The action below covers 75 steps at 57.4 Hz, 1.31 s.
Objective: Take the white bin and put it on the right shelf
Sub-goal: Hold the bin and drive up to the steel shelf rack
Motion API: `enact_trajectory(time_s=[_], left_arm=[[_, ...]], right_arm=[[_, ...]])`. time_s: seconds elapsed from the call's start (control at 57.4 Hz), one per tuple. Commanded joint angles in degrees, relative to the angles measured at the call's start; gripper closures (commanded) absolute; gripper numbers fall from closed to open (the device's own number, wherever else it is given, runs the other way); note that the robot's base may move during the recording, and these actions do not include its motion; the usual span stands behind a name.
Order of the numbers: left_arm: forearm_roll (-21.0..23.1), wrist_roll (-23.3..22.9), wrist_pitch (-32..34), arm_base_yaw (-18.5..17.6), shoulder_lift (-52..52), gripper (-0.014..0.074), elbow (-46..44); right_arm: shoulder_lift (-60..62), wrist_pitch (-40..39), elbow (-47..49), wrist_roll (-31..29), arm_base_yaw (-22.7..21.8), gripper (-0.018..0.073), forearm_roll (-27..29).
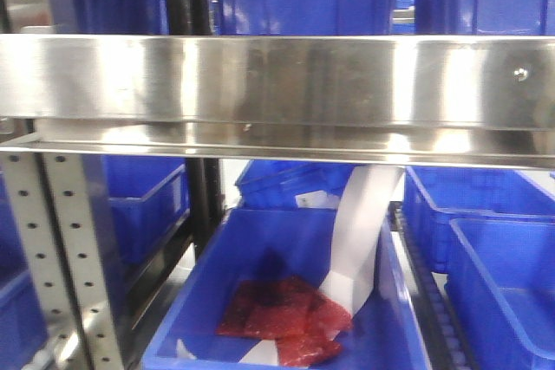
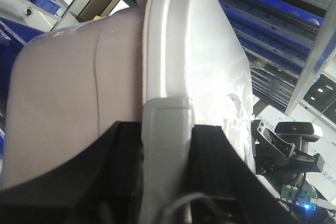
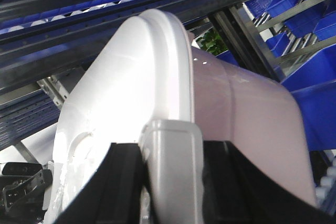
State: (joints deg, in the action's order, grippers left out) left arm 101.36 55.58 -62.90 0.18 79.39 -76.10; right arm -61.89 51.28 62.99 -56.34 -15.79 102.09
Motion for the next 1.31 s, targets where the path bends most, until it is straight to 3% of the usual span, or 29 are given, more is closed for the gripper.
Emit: enact_trajectory(time_s=[0.0, 1.29], left_arm=[[5.2, 1.4, -13.4, -1.7, -2.6, 0.0714, -2.0], [5.2, 1.4, -13.4, -1.7, -2.6, 0.0714, -2.0]], right_arm=[[1.3, 5.2, 1.9, -0.9, 1.0, 0.0489, 5.9], [1.3, 1.9, 1.9, -0.9, 1.0, 0.0489, 5.9]])
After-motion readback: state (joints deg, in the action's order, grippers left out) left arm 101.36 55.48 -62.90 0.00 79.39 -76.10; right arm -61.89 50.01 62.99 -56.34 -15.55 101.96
